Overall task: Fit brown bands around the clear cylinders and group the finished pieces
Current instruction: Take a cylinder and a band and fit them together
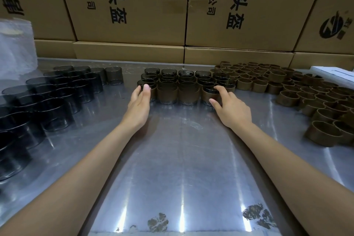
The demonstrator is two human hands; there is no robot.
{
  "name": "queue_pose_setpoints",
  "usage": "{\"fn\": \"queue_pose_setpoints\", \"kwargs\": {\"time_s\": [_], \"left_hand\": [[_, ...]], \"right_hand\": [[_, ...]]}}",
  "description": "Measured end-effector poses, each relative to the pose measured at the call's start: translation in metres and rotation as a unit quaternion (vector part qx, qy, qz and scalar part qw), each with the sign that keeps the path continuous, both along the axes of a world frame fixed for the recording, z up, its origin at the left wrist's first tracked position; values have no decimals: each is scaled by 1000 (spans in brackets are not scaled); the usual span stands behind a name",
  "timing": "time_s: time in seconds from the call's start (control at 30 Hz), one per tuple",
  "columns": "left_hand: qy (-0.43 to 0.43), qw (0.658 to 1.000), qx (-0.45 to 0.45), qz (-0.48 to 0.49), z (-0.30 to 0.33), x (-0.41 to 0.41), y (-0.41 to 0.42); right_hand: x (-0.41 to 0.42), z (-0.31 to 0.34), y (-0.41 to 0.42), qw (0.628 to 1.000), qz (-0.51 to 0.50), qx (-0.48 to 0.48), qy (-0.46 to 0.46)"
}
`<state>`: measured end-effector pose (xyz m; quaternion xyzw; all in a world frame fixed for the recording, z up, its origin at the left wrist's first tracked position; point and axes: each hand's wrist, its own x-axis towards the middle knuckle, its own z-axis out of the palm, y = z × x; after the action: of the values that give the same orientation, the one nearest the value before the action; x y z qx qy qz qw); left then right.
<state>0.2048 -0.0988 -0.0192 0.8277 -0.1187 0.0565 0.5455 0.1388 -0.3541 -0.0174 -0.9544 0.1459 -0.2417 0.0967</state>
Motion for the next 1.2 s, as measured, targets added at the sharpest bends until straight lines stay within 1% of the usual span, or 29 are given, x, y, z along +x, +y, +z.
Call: {"fn": "queue_pose_setpoints", "kwargs": {"time_s": [0.43,0.57,0.6,0.67,0.73,0.77,0.8,0.87,1.03,1.13,1.2], "left_hand": [[6,1000,3,15,3,0,-1],[-2,999,-32,19,4,-3,0],[-13,998,-51,33,5,-3,1],[-35,989,-106,95,9,0,8],[-30,970,-167,173,11,10,20],[-25,962,-180,202,11,17,27],[-22,959,-176,219,11,24,32],[-27,963,-139,231,9,37,38],[-58,975,2,217,9,69,34],[-56,970,39,233,11,88,37],[-68,969,100,218,11,97,37]], "right_hand": [[-4,5,4,999,37,-7,1],[-5,5,4,1000,31,3,-1],[-5,5,5,1000,22,18,-7],[-7,6,5,998,-2,62,-25],[-9,7,5,995,-29,87,-50],[-9,7,5,994,-45,83,-58],[-9,8,4,994,-61,71,-57],[-10,7,5,995,-79,47,-35],[-7,8,4,998,-51,30,33],[-5,7,3,998,-52,18,39],[-5,6,2,998,-52,14,42]]}}
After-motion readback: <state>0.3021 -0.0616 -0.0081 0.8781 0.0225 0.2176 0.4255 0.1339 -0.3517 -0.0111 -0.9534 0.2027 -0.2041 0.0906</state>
